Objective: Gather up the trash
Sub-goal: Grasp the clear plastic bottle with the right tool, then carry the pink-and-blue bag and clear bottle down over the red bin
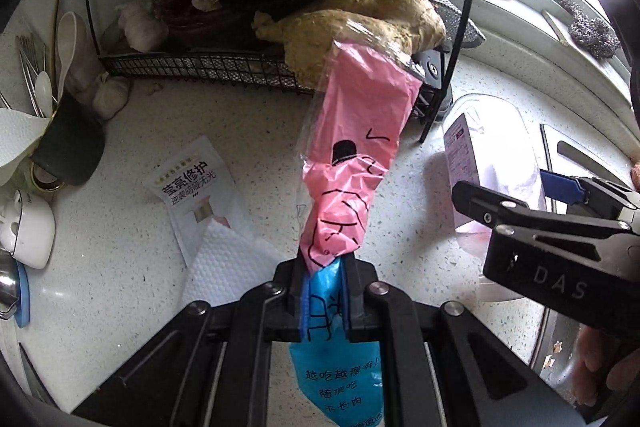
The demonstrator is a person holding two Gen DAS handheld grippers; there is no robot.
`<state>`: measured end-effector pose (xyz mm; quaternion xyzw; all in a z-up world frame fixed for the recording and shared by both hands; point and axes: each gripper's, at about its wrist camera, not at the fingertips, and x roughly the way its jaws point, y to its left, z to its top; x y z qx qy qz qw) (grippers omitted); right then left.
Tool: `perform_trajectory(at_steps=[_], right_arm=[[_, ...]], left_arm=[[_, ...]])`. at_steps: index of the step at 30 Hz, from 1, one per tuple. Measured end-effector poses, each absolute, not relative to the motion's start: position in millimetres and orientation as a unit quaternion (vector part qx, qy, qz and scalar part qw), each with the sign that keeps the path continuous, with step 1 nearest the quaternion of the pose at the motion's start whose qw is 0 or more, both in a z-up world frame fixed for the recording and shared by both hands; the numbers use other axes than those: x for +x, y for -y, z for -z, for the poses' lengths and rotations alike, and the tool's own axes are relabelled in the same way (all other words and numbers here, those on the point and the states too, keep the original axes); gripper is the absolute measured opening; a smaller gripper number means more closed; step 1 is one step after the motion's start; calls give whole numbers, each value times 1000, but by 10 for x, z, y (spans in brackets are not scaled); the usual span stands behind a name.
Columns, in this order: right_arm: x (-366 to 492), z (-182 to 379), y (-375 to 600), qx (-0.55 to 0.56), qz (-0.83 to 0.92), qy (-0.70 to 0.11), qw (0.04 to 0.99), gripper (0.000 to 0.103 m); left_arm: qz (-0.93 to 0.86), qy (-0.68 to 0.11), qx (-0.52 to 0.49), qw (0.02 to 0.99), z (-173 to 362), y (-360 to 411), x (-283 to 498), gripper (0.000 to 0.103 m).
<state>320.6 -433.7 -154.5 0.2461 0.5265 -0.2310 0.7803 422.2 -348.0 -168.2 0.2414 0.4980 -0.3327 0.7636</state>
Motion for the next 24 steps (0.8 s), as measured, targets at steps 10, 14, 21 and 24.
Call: perform_trajectory(at_steps=[10,14,21,24], right_arm=[[2771,1284,3747,223,195,-539,789,70],[2643,1120,3402,207,174,-540,797,70],[2470,846,2709,171,129,-535,817,70],[2368,732,2463,154,108,-529,827,70]], left_arm=[[323,-500,213,775,1473,2777,3741,10],[310,-501,197,784,1359,2364,3480,10],[276,-499,161,806,1089,1592,3113,10],[258,-493,146,818,998,1260,2986,10]])
